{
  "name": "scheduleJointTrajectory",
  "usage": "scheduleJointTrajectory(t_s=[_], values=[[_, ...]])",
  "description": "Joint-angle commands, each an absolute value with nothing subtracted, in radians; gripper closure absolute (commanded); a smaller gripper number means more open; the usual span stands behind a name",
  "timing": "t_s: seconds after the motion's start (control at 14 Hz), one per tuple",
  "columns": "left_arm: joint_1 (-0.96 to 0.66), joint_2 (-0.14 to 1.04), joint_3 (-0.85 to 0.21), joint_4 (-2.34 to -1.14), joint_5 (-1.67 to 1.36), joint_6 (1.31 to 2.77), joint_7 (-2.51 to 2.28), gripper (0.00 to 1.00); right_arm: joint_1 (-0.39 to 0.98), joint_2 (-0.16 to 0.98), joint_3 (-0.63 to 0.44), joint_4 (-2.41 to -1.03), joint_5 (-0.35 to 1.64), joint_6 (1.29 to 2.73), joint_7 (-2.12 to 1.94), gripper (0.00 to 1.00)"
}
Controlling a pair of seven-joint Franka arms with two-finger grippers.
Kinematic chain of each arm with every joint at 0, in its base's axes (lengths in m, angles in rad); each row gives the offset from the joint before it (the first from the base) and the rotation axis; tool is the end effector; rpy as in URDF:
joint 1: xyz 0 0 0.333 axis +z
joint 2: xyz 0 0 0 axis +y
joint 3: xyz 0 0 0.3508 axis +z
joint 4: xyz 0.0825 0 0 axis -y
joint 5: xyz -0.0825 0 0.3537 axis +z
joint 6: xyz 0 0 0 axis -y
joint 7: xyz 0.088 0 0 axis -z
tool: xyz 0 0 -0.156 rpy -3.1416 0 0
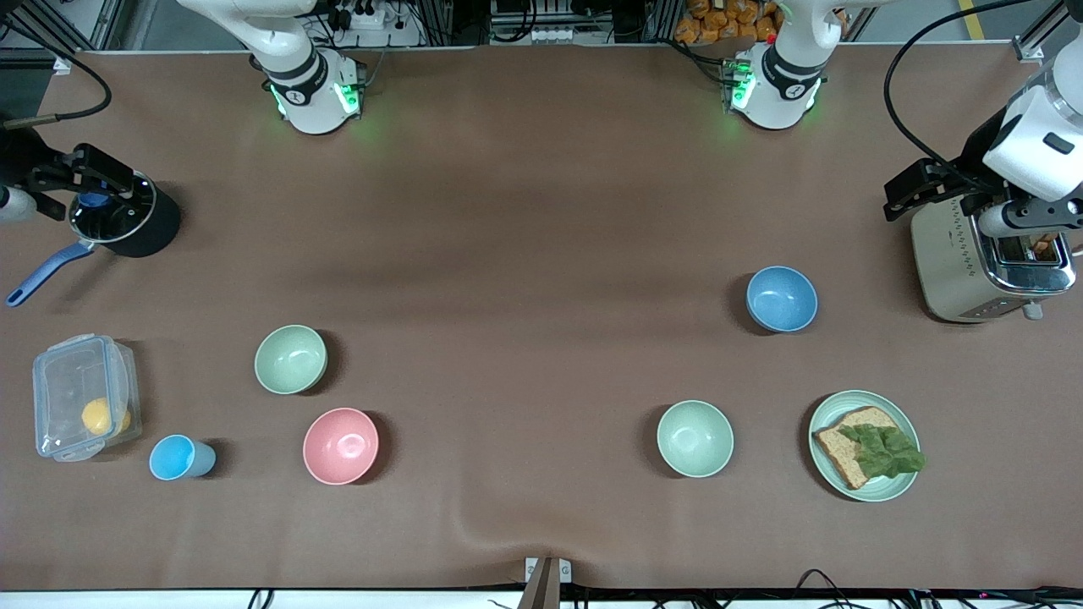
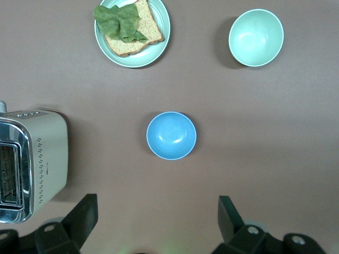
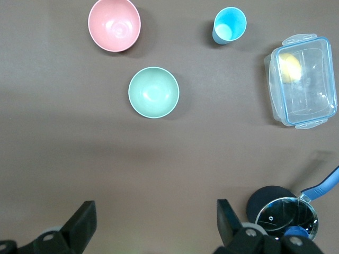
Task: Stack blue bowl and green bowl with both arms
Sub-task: 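Reach the right gripper to the green bowl while the left reaches the blue bowl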
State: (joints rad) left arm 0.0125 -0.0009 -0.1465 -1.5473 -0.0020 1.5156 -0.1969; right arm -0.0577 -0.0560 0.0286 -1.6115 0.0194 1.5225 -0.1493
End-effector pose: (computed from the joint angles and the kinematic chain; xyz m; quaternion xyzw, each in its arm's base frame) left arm 0.5122 -0.0694 0.6163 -0.9994 -0.0314 0.0153 0.0016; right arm 0.4978 -0.0110 0.6170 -0.9980 -0.0603 0.0157 0.0103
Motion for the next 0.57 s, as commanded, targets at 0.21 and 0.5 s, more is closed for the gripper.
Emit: scheduleJointTrajectory(t_s=[0.21,0.5], values=[[0.018,0.029,-0.141,-1.531,-0.005,1.494,-0.17,0.0,-0.077,-0.054,0.041,-1.6,0.005,1.511,-0.152,0.0],[0.064,0.145,-0.137,-1.598,0.028,1.622,-0.147,0.0,-0.083,-0.034,0.041,-1.603,0.006,1.514,-0.152,0.0]])
